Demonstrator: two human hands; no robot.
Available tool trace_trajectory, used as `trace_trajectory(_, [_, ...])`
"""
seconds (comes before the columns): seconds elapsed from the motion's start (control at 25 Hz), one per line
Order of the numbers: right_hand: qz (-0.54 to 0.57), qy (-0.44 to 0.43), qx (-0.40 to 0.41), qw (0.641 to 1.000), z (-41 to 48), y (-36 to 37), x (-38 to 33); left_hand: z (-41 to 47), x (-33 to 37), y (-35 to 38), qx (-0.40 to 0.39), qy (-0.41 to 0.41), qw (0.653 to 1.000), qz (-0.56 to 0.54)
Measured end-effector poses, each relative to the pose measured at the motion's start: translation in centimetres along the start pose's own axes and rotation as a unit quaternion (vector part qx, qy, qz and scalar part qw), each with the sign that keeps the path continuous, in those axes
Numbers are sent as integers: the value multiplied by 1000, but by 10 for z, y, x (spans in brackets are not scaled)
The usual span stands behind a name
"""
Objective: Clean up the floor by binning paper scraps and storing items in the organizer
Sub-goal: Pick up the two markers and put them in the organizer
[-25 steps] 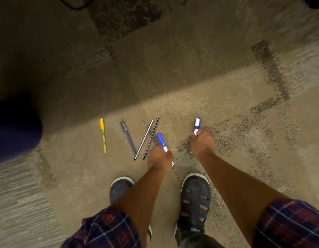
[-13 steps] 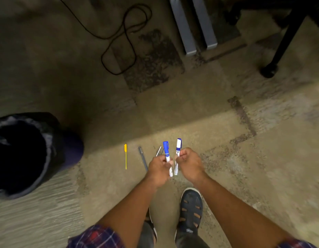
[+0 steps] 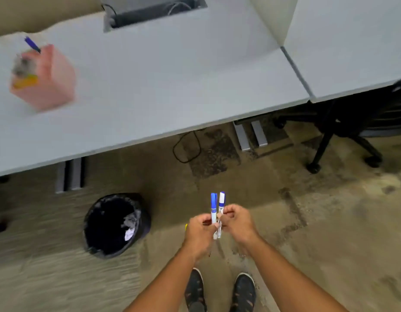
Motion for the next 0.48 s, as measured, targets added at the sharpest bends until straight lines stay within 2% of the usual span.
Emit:
trace_trajectory(0.24, [-16, -79, -32, 996, -64, 3, -131, -41, 105, -74, 51, 70, 996, 0])
trace_trajectory(0.48, [-40, -106, -57, 992, -93, 55, -228, -32, 165, -157, 61, 73, 995, 5])
Point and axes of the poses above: each hand's wrist, its own z-axis towards the middle knuckle, its own y-axis out of the palm, x = y × z, the point moved 9 cm from there along z, towards the middle knuckle, and after that the axes turned 12 degrees about x, right-handed, at the moved point
